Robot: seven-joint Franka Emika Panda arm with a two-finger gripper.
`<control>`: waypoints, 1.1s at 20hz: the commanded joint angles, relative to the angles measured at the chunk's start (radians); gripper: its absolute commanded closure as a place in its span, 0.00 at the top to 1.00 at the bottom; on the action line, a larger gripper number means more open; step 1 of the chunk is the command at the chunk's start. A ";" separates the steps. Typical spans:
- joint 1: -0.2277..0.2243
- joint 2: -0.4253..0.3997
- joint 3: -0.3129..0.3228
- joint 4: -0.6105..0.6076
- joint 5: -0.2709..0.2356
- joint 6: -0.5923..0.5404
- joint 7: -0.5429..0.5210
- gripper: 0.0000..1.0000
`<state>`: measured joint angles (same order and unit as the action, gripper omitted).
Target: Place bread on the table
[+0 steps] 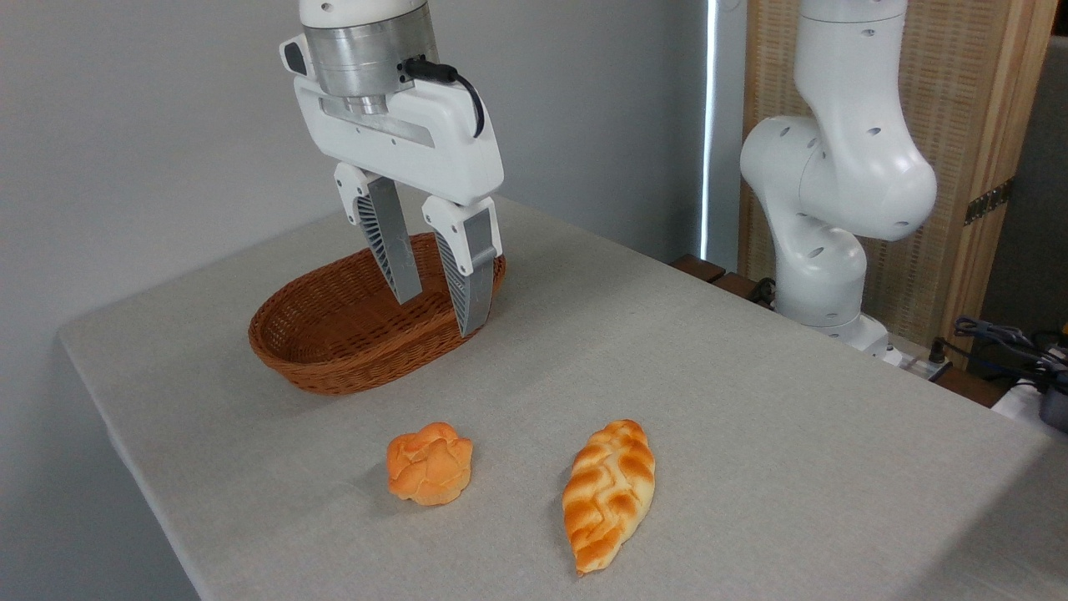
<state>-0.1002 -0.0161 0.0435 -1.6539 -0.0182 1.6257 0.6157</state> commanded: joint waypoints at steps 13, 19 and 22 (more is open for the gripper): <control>0.060 -0.008 -0.045 0.014 0.004 -0.015 0.053 1.00; 0.060 -0.008 -0.045 0.014 0.003 -0.017 0.113 1.00; 0.060 -0.008 -0.045 0.014 0.001 -0.017 0.114 1.00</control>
<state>-0.0418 -0.0194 -0.0045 -1.6498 -0.0182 1.6253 0.7083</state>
